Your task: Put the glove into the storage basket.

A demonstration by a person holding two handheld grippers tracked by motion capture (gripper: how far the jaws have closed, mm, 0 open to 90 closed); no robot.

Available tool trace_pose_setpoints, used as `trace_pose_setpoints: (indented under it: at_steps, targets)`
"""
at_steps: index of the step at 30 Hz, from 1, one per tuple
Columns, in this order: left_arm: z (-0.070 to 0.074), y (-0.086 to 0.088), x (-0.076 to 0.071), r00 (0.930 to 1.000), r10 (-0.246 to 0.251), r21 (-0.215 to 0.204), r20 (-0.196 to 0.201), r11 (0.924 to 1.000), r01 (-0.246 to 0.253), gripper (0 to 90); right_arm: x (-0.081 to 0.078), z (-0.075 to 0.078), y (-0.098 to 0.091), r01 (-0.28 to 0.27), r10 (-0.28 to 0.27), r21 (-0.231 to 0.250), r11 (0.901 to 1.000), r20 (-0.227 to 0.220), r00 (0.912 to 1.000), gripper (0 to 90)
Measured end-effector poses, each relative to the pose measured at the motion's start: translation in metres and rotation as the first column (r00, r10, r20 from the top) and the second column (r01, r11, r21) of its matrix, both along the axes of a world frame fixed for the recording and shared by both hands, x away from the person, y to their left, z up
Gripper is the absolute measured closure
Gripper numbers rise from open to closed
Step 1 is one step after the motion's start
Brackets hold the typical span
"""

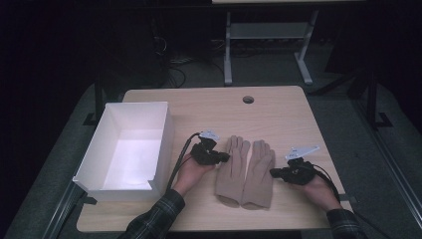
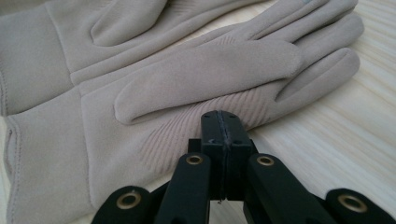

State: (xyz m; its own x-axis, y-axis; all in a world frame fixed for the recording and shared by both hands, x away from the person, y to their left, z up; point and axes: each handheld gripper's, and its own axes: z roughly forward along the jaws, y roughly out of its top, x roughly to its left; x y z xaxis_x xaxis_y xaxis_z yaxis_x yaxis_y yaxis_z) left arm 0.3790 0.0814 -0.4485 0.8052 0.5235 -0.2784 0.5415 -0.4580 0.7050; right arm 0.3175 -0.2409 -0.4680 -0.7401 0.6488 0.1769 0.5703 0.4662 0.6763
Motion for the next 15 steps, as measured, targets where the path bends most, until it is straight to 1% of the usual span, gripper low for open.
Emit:
trace_pose_setpoints:
  at_steps: [1, 2, 3, 6, 7, 8, 10, 12, 15]
  targets:
    - [0.001, 0.0, 0.0, 1.0, 0.003, -0.003, -0.002, 1.0, -0.003, 85.2, 0.0, 0.0, 0.002, 0.0, 0.0, 0.002, 1.0, -0.007, 1.0, 89.7]
    - [0.003, -0.001, 0.001, 1.0, 0.004, -0.017, 0.0, 0.9998, -0.004, 85.2, 0.001, 0.0, 0.003, -0.002, 0.002, 0.002, 1.0, -0.006, 1.0, 89.7]
    - [0.004, -0.001, 0.002, 1.0, 0.003, -0.021, 0.003, 0.9998, -0.003, 85.2, 0.002, 0.0, 0.004, -0.009, 0.009, 0.001, 1.0, -0.003, 1.0, 89.7]
    - [0.007, -0.002, 0.004, 1.0, 0.002, -0.024, 0.007, 0.9997, -0.002, 85.3, 0.002, 0.0, 0.008, -0.014, 0.014, 0.002, 0.9999, -0.01, 0.9999, 89.8]
    - [0.007, -0.002, 0.004, 1.0, 0.003, -0.028, 0.008, 0.9996, -0.003, 85.3, 0.002, 0.0, 0.009, -0.019, 0.019, 0.003, 0.9998, -0.004, 0.9998, 89.8]
    - [0.008, -0.001, 0.004, 0.9999, 0.007, -0.031, 0.014, 0.9995, -0.007, 85.3, 0.002, 0.0, 0.01, -0.018, 0.018, 0.005, 0.9998, -0.013, 0.9998, 89.9]
    - [0.01, 0.001, 0.005, 0.9997, 0.015, -0.033, 0.02, 0.9993, -0.014, 85.4, 0.002, 0.0, 0.013, -0.024, 0.024, 0.002, 0.9997, -0.009, 0.9997, 89.9]
    - [0.013, 0.002, 0.006, 0.9994, 0.027, -0.055, 0.02, 0.9982, -0.026, 85.4, 0.002, 0.0, 0.016, -0.031, 0.031, 0.003, 0.9995, -0.006, 0.9995, 89.9]
    - [0.015, 0.002, 0.007, 0.9995, 0.025, -0.068, 0.019, 0.9974, -0.023, 85.5, 0.002, -0.001, 0.019, -0.04, 0.04, 0.007, 0.9992, -0.008, 0.9992, 89.9]
